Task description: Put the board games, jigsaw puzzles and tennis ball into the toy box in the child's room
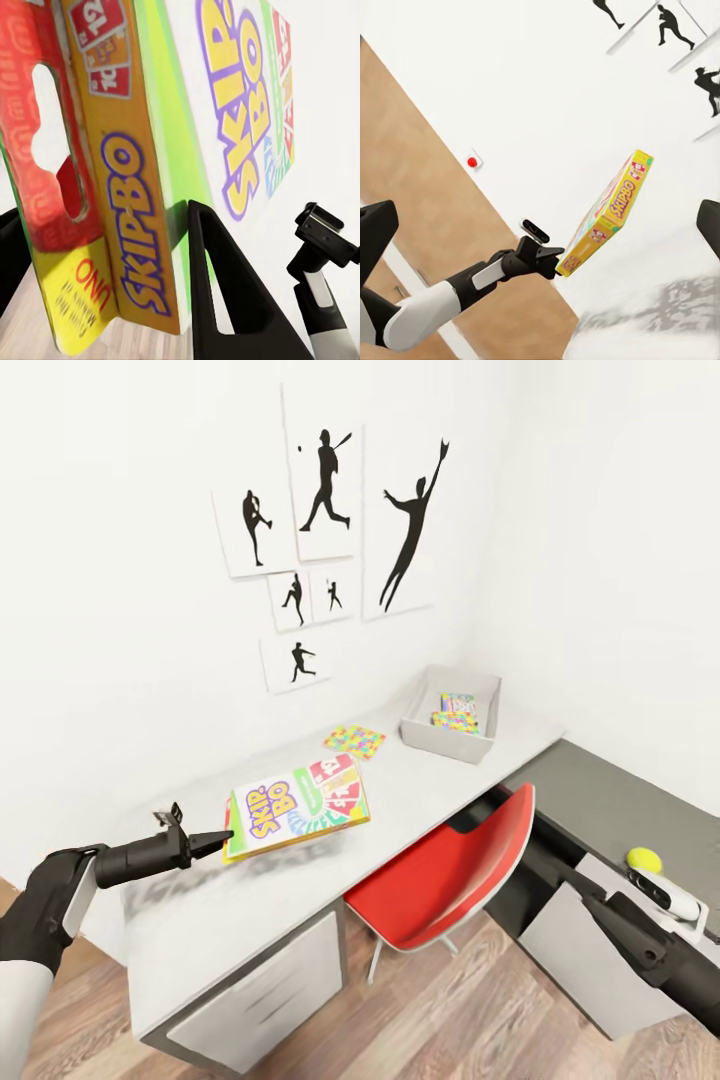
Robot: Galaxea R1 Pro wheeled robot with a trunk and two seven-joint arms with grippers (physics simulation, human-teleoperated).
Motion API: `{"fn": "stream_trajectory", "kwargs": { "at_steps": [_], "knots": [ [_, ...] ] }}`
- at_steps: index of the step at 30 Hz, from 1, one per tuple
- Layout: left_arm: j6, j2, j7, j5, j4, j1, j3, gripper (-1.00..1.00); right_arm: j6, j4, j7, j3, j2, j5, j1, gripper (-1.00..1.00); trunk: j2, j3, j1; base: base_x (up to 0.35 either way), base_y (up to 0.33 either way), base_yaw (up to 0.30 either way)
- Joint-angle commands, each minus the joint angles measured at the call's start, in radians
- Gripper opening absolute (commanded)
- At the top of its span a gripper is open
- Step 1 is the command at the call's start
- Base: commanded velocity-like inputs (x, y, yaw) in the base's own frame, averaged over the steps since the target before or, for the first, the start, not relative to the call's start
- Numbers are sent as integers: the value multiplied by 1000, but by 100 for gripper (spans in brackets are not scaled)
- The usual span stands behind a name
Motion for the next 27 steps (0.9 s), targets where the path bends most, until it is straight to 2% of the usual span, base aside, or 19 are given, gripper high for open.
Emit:
{"fn": "stream_trajectory", "kwargs": {
  "at_steps": [1, 14, 20, 27],
  "knots": [
    [11, 0, -2, 4, -1, -1, 1, -100, 10, 0, 3, 0, 0, -1, -1, 100, -2, 0, 1, 0, -6, -189],
    [6, -1, -2, 4, -1, -1, -1, -100, 2, 0, 3, -1, 0, 0, -1, 100, -2, 18, 1, 54, -114, -189],
    [0, -1, -2, 4, -1, 0, -1, -100, -15, 0, 3, -1, -1, 0, -1, 100, -2, 26, 1, 3, -229, -183],
    [-2, -1, -1, 4, -1, -1, -1, -100, -17, 0, 0, -2, -2, 1, -1, 100, -2, 28, 1, 0, -124, -39]
  ]
}}
